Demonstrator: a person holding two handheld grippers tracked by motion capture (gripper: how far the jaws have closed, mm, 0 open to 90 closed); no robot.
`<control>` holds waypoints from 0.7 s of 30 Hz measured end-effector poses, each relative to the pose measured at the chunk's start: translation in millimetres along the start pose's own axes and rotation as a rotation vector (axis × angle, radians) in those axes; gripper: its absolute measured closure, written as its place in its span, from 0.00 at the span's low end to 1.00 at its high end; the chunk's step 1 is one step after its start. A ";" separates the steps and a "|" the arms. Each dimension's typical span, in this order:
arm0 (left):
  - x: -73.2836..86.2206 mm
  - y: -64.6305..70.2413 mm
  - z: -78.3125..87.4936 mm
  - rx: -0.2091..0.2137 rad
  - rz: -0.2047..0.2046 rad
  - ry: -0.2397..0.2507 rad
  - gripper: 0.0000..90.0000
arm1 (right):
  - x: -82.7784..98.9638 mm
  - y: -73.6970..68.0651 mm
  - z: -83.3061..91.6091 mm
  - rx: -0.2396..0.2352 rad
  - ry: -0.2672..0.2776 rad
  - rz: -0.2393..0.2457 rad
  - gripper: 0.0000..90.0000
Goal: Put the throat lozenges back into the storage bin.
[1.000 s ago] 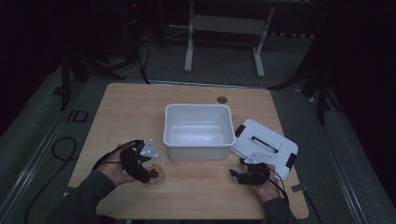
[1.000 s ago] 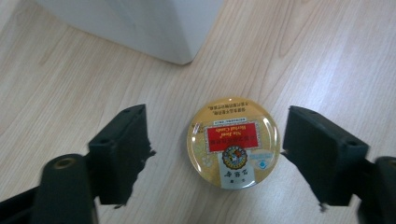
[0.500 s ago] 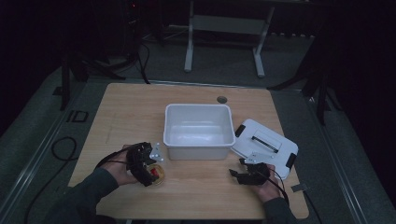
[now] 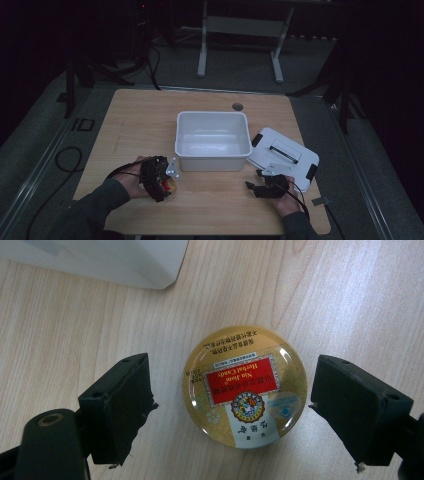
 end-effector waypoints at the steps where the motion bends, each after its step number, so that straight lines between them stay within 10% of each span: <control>1: 0.0 -0.4 -0.4 0.000 -0.001 0.000 0.19 | 0.0 0.0 -0.1 0.000 0.001 0.001 0.37; 21: 1.4 -1.2 -12.9 0.020 -0.038 -0.031 0.20 | 0.0 -0.1 0.0 0.000 0.001 0.001 0.37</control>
Point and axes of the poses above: each handheld gripper's, and its own axes: z roughly backward along the jaws, x roughly out of its underside, y roughly to its right, the point moved 3 cm from there along -z, roughly forward along the jaws, and after that the axes turned 14 degrees about z, right-handed, at the moved point
